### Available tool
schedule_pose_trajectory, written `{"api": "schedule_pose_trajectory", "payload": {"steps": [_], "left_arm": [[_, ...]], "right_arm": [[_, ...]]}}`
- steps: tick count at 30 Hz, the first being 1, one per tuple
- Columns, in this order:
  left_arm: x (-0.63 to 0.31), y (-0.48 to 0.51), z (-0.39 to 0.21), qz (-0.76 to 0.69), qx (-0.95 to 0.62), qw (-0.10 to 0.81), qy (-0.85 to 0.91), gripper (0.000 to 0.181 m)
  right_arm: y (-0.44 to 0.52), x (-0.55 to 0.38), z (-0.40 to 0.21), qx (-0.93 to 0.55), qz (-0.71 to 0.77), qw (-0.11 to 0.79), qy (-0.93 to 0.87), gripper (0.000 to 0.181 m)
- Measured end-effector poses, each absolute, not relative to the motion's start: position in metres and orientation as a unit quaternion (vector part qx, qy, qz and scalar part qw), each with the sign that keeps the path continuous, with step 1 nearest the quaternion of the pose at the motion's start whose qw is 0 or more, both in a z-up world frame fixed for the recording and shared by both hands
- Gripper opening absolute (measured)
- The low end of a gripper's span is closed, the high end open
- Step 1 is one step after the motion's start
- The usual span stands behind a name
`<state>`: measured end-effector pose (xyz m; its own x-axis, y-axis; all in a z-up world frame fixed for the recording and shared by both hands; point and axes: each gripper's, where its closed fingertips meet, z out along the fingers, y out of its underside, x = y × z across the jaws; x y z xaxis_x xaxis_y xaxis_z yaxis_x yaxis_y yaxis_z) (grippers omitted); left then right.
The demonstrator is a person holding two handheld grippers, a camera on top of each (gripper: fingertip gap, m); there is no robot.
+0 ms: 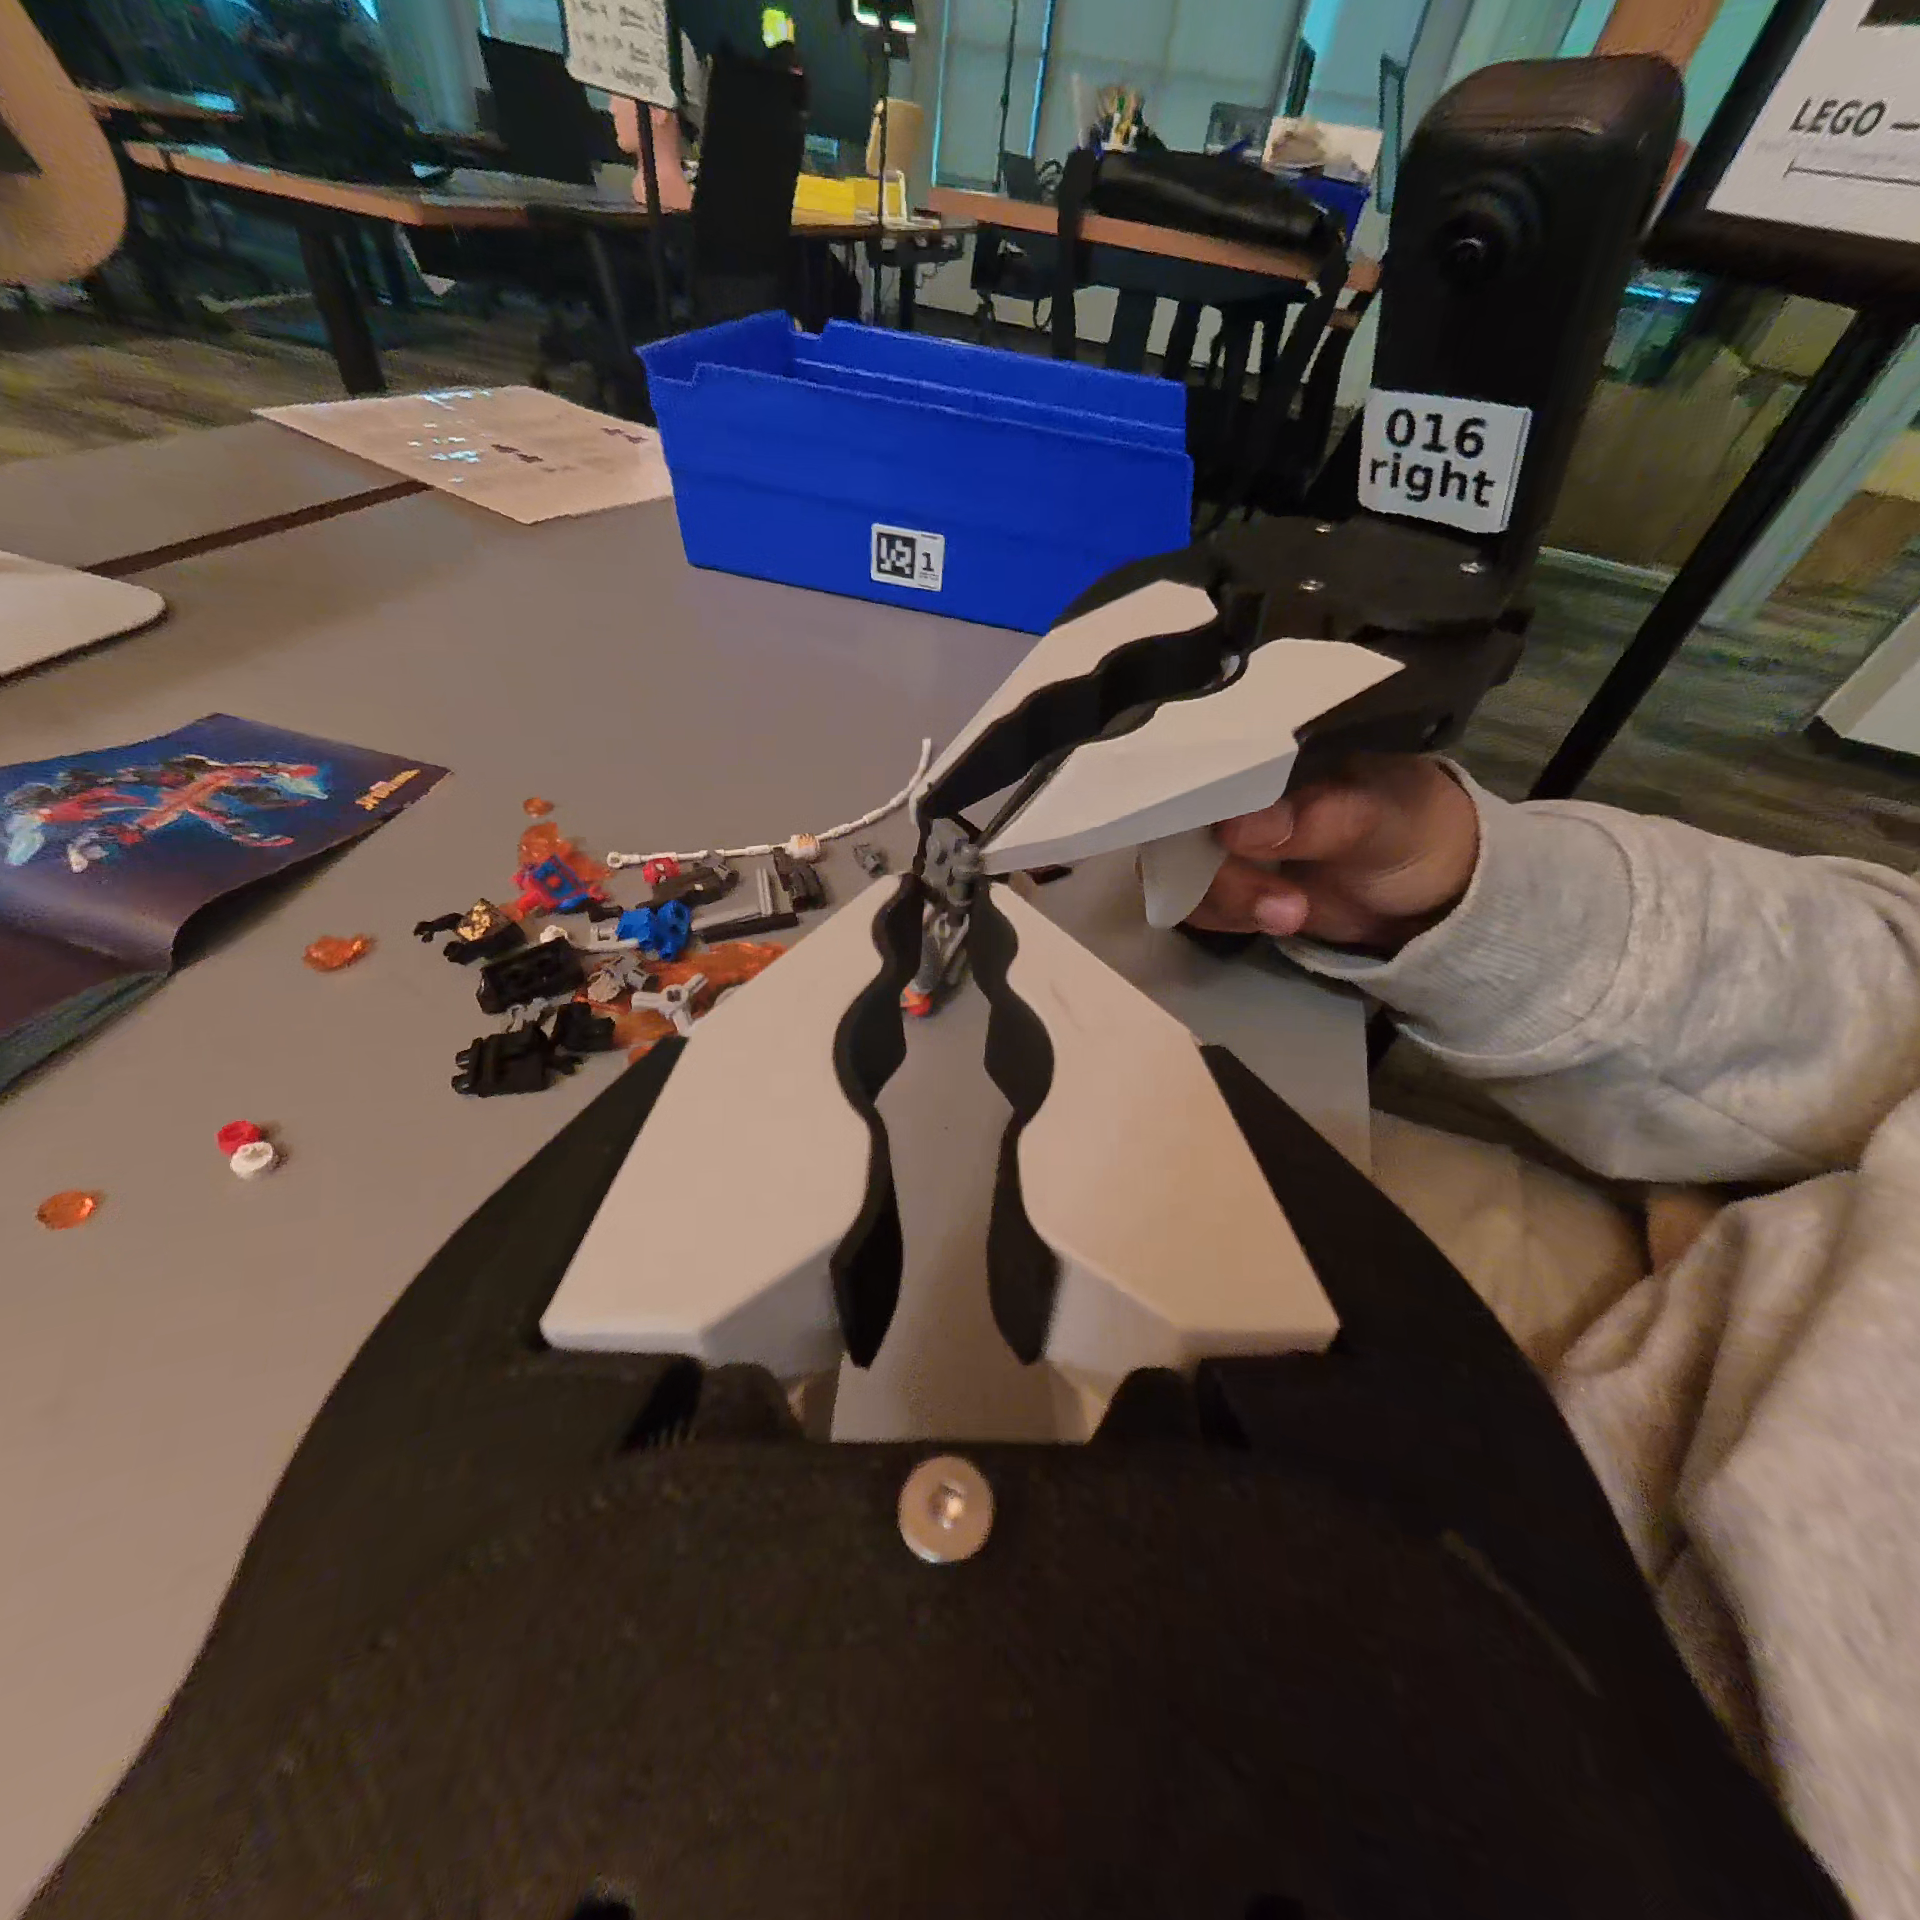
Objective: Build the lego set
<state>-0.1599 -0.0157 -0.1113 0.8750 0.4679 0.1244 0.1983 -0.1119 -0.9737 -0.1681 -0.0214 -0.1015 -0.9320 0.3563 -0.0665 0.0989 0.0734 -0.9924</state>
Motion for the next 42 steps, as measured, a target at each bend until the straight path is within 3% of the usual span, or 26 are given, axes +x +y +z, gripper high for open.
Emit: {"api": "schedule_pose_trajectory", "payload": {"steps": [1, 2, 3, 10, 12, 18, 21, 26, 33, 42], "left_arm": [[-0.160, -0.018, -0.112, 0.101, -0.739, 0.627, -0.226, 0.006], [-0.160, -0.020, -0.113, 0.092, -0.736, 0.630, -0.231, 0.006], [-0.162, -0.023, -0.113, 0.082, -0.728, 0.635, -0.245, 0.005], [-0.166, -0.043, -0.108, 0.034, -0.699, 0.660, -0.271, 0.004], [-0.159, -0.036, -0.109, -0.027, -0.694, 0.670, -0.264, 0.004], [-0.140, -0.038, -0.085, -0.153, -0.633, 0.725, -0.226, 0.004], [-0.134, -0.033, -0.088, -0.149, -0.649, 0.716, -0.209, 0.004], [-0.128, -0.031, -0.089, -0.155, -0.659, 0.711, -0.192, 0.004], [-0.110, -0.030, -0.090, -0.219, -0.665, 0.697, -0.156, 0.004], [-0.114, -0.028, -0.085, -0.188, -0.656, 0.713, -0.161, 0.009]], "right_arm": [[-0.022, -0.167, -0.103, -0.155, 0.661, 0.091, -0.729, 0.014], [-0.023, -0.167, -0.105, -0.152, 0.658, 0.090, -0.732, 0.013], [-0.019, -0.169, -0.106, -0.153, 0.656, 0.102, -0.732, 0.000], [-0.018, -0.176, -0.105, -0.158, 0.658, 0.139, -0.723, 0.000], [-0.023, -0.170, -0.102, -0.153, 0.669, 0.111, -0.719, 0.012], [-0.033, -0.149, -0.087, -0.147, 0.706, 0.001, -0.693, 0.014], [-0.035, -0.142, -0.081, -0.131, 0.718, -0.009, -0.684, 0.004], [-0.035, -0.136, -0.081, -0.109, 0.718, -0.014, -0.688, 0.004], [-0.033, -0.117, -0.082, -0.075, 0.718, -0.097, -0.685, 0.002], [-0.030, -0.124, -0.077, -0.105, 0.730, -0.119, -0.665, 0.001]]}}
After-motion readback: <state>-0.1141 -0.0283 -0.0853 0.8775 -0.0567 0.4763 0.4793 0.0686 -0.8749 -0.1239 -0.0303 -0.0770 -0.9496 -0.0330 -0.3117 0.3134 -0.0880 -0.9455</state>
